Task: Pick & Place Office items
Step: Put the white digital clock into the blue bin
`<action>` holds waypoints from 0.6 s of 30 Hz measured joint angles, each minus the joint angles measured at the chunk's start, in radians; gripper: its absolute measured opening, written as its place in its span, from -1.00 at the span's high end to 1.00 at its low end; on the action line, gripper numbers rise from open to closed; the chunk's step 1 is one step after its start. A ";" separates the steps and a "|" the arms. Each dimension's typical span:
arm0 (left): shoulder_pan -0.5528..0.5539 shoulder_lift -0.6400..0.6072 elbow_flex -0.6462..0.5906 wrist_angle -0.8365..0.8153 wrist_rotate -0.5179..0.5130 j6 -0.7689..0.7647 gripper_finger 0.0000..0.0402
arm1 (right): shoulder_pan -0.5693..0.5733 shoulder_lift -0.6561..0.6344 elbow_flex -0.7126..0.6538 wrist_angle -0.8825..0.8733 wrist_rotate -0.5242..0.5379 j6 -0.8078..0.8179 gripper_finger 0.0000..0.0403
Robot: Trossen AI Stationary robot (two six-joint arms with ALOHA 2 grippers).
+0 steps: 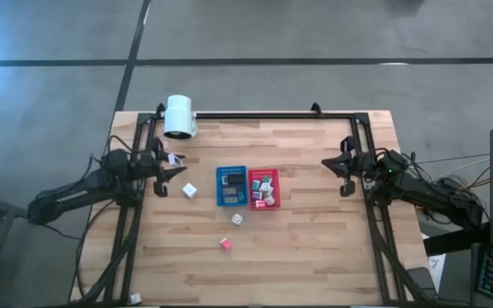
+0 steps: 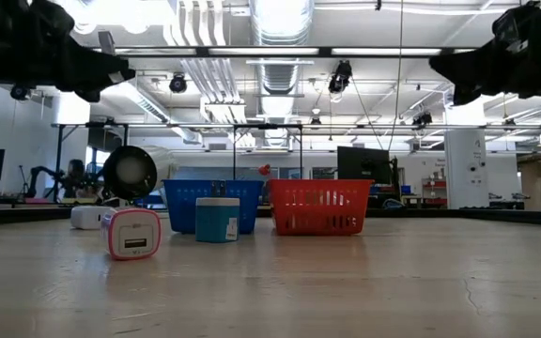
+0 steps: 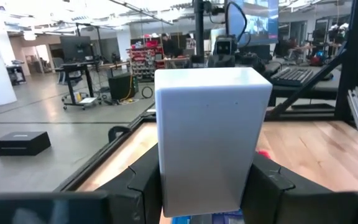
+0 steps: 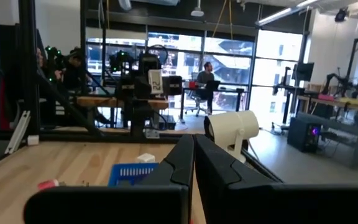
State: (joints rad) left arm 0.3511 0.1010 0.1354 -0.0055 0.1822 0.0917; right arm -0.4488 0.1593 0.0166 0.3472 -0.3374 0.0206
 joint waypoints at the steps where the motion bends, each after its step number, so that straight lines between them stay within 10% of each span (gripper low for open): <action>1: 0.000 -0.007 -0.009 -0.002 -0.001 0.001 0.23 | 0.000 -0.008 -0.003 0.000 0.000 -0.002 0.96; 18: 0.000 -0.041 -0.091 0.011 0.003 0.068 0.23 | 0.000 0.000 -0.004 0.000 0.000 -0.014 0.96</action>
State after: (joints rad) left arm 0.3511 0.0602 0.0444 0.0056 0.1853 0.1596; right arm -0.4488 0.1593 0.0124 0.3477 -0.3374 0.0071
